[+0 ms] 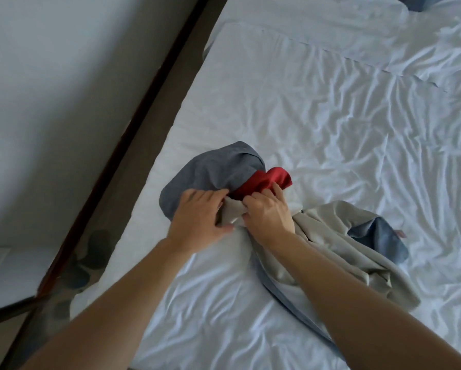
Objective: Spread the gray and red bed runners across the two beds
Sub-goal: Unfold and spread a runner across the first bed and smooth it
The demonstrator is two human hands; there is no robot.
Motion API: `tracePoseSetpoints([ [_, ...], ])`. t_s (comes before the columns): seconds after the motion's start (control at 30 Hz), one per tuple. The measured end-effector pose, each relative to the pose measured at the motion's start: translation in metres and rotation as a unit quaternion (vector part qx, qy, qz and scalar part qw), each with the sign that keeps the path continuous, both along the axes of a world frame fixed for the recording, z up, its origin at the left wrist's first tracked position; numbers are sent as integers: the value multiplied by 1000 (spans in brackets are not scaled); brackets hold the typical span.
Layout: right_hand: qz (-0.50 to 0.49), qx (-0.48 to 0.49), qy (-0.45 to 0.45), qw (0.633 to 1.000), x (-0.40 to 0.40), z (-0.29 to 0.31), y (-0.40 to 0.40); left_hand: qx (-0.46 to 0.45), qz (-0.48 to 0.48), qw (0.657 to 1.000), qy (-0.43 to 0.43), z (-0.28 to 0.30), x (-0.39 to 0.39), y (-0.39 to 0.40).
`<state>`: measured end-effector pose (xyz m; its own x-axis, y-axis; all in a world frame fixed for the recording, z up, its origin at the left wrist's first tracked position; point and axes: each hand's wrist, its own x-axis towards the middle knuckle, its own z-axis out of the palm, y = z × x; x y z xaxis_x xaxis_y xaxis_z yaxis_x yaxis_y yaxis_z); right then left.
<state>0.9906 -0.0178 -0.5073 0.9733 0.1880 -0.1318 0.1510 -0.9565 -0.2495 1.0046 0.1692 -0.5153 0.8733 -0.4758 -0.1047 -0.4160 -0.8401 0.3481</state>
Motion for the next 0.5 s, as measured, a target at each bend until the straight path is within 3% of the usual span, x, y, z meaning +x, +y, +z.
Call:
tracePoseSetpoints([
  [0.17,0,50,-49,998,2,3,9,32,-18,998,-60,-6,9,-36],
  [0.4,33,-69,19,997,5,-3,-11,117,0,992,-36,-27,4,49],
  [0.5,71,-40,-14,997,4,-9,15,96,13,995,-25,-29,-5,68],
])
